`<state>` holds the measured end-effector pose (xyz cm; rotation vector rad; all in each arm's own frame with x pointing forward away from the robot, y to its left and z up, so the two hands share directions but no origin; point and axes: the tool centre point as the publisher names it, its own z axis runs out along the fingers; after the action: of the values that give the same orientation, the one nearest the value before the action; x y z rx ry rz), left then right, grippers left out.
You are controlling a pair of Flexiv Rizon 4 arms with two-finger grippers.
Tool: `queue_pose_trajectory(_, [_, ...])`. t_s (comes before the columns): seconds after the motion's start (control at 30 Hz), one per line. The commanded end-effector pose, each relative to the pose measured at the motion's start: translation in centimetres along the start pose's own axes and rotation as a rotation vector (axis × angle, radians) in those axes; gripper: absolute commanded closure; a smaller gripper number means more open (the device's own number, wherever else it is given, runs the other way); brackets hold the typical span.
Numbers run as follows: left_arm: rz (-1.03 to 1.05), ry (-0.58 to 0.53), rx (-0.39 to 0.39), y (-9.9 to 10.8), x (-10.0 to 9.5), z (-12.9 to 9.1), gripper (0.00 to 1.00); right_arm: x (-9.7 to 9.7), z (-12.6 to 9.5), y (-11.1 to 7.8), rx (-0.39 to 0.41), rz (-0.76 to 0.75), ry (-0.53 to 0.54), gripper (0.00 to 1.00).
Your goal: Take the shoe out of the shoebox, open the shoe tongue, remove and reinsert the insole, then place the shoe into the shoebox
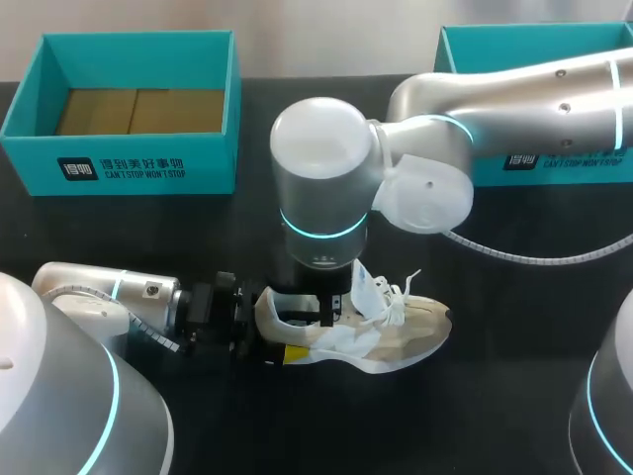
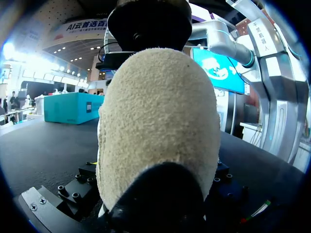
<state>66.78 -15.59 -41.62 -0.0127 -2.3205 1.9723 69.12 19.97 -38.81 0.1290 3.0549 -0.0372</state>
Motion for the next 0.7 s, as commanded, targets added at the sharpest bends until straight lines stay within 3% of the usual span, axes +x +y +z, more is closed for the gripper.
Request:
queue_pose_trajectory(0.03, [0.0, -0.003, 0.001, 0.3, 0.1, -0.1, 1.0, 0.2, -0.1, -1.1, -0.017, 0.012, -0.003, 1.0])
queue_pose_trajectory(0.23, [0.0, -0.003, 0.001, 0.3, 0.1, -0.1, 1.0, 0.2, 0.0, -1.8, -0.018, 0.046, -0.003, 0.97])
queue_pose_trajectory(0.33, [0.0, -0.003, 0.001, 0.3, 0.1, -0.1, 1.0, 0.3, -0.1, -2.2, -0.021, 0.055, 0.0, 0.69])
queue_pose_trajectory(0.37, [0.0, -0.003, 0.001, 0.3, 0.1, -0.1, 1.0, 0.3, -0.1, -2.2, -0.02, 0.056, 0.0, 0.64])
queue_pose_trajectory(0.7, [0.0, -0.003, 0.001, 0.3, 0.1, -0.1, 1.0, 0.1, 1.5, -2.0, -0.024, 0.047, 0.078, 0.57])
